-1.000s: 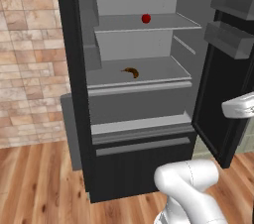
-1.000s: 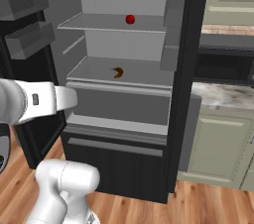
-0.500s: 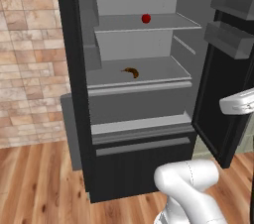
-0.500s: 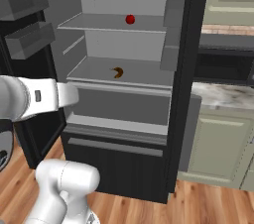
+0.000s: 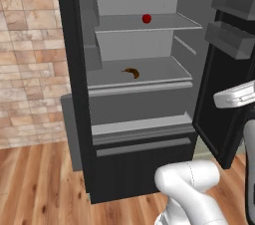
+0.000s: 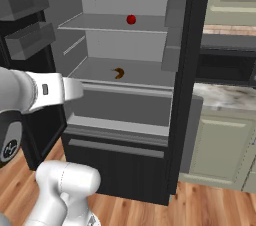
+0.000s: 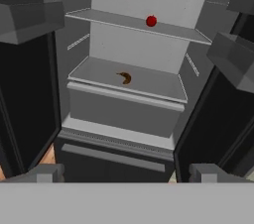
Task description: Retrieve the apple and banana from the fridge and place them into the bowl on the dining table.
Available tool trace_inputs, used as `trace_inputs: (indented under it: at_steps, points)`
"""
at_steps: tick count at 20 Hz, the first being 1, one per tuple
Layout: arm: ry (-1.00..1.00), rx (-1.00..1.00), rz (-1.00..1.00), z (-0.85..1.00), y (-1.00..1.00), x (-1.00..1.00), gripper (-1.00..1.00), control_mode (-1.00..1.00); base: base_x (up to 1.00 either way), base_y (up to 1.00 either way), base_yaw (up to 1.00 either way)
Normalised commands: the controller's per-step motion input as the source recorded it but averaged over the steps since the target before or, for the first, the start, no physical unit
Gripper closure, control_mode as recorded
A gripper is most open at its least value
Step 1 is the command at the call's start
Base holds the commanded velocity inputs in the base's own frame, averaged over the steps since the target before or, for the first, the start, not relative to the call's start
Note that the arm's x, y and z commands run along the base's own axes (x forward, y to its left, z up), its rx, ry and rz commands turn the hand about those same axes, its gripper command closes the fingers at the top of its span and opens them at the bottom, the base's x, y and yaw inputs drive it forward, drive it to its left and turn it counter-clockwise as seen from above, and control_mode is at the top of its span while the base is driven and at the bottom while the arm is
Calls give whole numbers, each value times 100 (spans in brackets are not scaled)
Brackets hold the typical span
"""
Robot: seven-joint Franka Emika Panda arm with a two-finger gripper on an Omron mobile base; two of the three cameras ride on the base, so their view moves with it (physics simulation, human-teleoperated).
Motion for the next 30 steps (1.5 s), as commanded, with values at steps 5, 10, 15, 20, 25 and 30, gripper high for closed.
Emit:
trace_inputs:
  at_steps: [5,10,15,20,25,30]
  points:
    - [0,0,0,0,0,27,-100,-100,0,0,0]
    - [0,1,0,0,0,14,-100,-100,0,0,0]
    - [0,1,0,0,0,36,-100,-100,0,0,0]
    - [0,1,0,0,0,42,-100,100,11,0,0]
    - [0,0,0,0,0,0,-100,100,60,0,0]
    - [0,0,0,0,0,0,-100,100,40,0,0]
